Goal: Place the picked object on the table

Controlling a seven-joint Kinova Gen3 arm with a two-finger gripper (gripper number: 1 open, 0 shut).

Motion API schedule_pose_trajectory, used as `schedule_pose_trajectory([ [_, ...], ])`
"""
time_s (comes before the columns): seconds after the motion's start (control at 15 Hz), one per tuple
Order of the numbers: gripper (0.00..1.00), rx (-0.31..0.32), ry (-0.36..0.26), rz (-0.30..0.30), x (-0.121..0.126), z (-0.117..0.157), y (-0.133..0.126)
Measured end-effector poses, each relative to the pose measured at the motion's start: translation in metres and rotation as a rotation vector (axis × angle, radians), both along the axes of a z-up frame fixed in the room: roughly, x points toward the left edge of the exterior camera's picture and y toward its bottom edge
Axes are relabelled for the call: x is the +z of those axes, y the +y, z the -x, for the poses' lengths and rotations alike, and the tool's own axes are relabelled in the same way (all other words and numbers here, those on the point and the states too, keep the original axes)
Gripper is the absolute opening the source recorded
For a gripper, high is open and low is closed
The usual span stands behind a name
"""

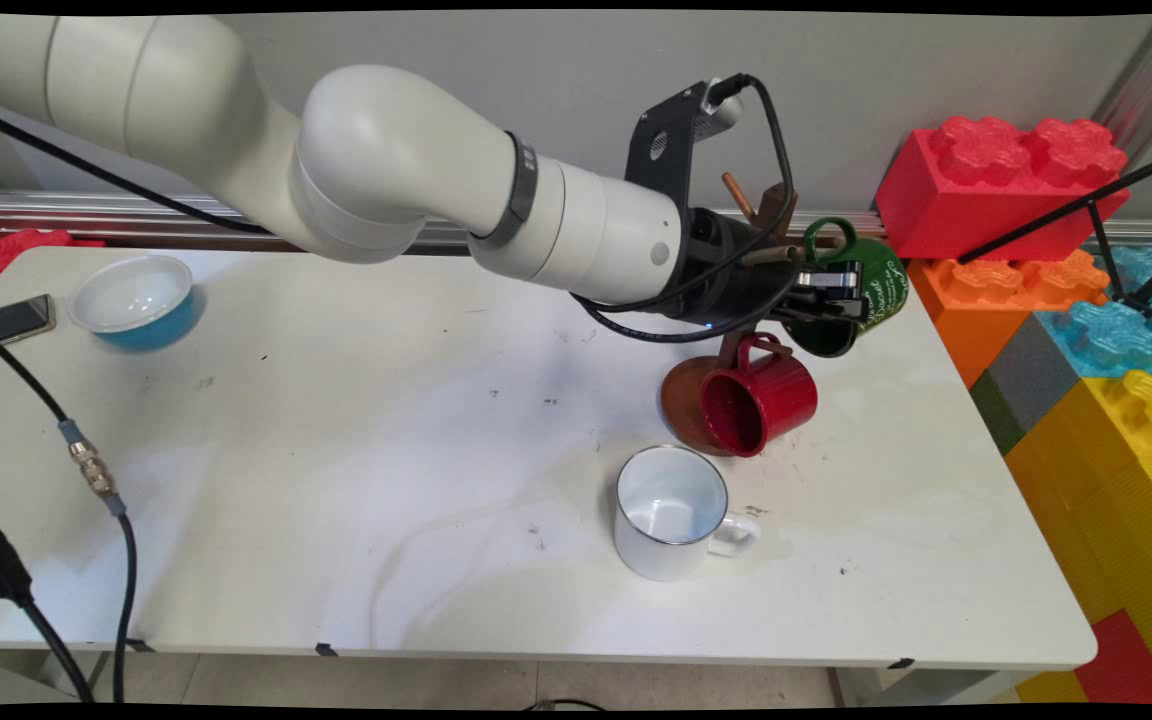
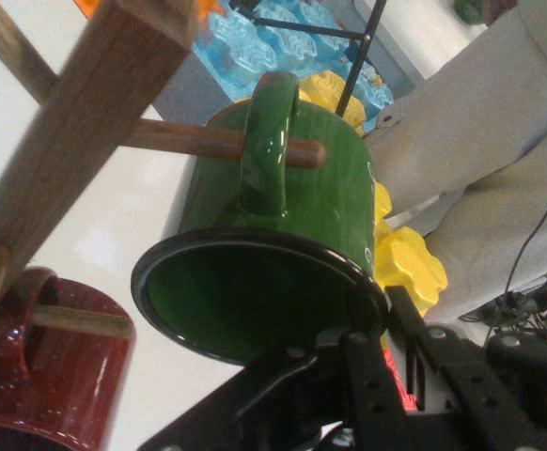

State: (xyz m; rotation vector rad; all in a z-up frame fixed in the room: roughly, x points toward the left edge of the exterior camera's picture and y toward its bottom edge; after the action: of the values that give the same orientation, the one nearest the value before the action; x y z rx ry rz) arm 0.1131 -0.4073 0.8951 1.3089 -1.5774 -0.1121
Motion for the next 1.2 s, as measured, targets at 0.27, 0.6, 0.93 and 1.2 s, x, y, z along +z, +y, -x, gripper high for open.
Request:
schedule_pose_trajectory([
  [0.27, 0.00, -0.014, 0.009, -0.006, 0.004, 0.004, 0.006],
  [0.6, 0.00, -0.033, 0.021, -0.016, 0.008, 0.008, 0.015],
  [0.93, 0.00, -0.052, 0.029, -0.027, 0.012, 0.010, 0.025],
  [1.2, 0.00, -0.069, 0.031, -0.035, 0.015, 0.011, 0.033],
])
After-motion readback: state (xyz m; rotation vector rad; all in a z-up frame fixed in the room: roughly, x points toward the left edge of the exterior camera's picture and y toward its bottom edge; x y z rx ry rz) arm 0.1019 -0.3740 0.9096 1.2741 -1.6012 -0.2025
